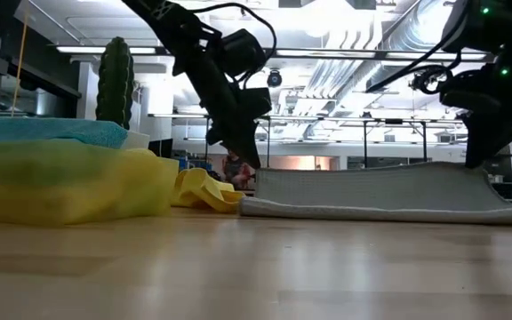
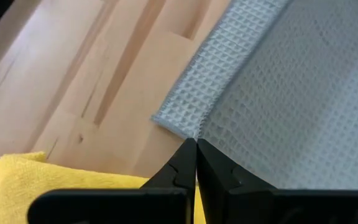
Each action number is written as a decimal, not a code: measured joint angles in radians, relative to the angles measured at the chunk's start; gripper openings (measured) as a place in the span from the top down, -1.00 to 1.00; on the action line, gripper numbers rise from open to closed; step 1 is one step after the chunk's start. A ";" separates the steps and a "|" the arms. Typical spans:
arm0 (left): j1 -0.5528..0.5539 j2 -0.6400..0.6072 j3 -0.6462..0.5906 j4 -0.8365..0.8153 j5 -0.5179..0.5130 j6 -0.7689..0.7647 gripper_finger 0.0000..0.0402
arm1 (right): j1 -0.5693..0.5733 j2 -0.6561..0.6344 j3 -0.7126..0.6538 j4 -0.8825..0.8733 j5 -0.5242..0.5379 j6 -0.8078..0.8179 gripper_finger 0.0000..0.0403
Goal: Fold microfiber towels
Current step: Fold the gray microfiber towel
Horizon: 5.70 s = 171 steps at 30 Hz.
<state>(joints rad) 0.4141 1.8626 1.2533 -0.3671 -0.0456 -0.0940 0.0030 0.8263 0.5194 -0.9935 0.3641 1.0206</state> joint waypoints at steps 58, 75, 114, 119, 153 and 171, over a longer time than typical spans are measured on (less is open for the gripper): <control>-0.146 -0.024 0.002 -0.068 0.336 0.377 0.37 | -0.042 -0.003 0.161 -0.034 -0.212 -0.321 -0.13; -0.290 0.107 0.001 -0.137 0.064 0.464 0.37 | -0.042 -0.004 0.153 -0.042 -0.249 -0.369 -0.12; -0.291 0.140 0.002 -0.129 0.086 0.411 0.37 | 0.374 0.503 0.153 0.068 -0.262 -0.524 -0.10; -0.291 0.140 0.002 -0.127 0.086 0.411 0.37 | 0.385 0.521 0.120 0.106 -0.275 -0.518 0.04; -0.297 0.105 0.021 -0.227 0.054 0.411 0.37 | 0.390 0.376 0.042 0.209 -0.262 -0.466 0.20; -0.305 0.081 0.031 -0.175 0.015 0.412 0.37 | 0.390 0.375 0.042 0.215 -0.264 -0.452 0.20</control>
<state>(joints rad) 0.1089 1.9438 1.2842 -0.5421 -0.0307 0.3181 0.3931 1.2015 0.5617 -0.7785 0.1001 0.5686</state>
